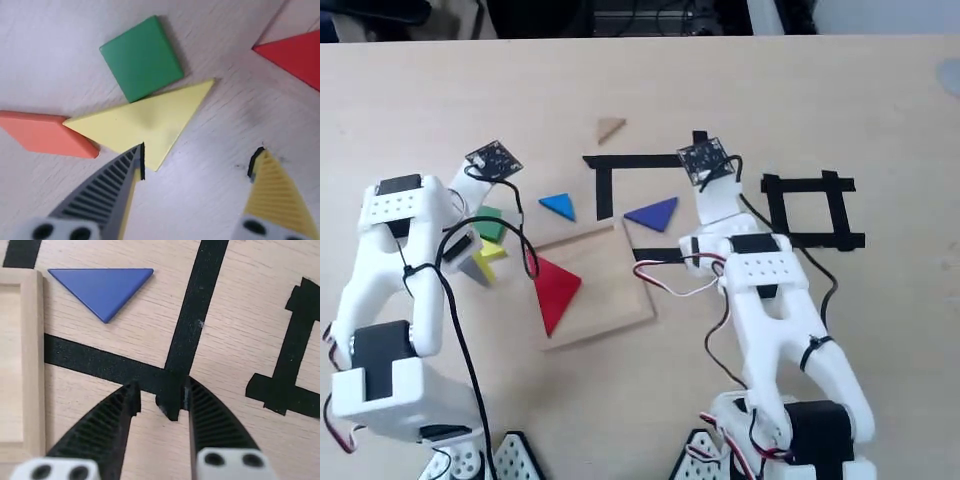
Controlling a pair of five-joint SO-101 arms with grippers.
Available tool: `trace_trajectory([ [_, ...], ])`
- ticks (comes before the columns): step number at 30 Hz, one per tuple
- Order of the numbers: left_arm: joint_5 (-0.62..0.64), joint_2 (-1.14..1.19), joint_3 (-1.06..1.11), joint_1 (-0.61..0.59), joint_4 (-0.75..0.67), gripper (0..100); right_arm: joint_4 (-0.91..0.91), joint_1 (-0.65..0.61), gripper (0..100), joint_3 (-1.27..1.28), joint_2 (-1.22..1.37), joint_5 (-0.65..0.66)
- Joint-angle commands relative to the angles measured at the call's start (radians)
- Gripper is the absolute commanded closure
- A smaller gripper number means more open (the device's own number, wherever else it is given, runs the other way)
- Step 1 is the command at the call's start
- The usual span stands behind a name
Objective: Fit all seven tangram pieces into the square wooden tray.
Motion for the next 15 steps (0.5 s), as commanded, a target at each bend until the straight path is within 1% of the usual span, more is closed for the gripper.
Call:
trace_trajectory([
  [1,-0.029,-0.008,-0.056,0.005,0.006,66,-0.015,-0.011,85.1,-0.028,-0.001,0.011],
  [5,-0.068,-0.008,-0.056,0.005,0.008,66,-0.017,-0.008,85.1,-0.022,-0.001,0.011],
  [15,-0.064,-0.006,-0.05,0.004,0.011,66,-0.018,-0.009,85.1,-0.019,-0.001,0.011],
])
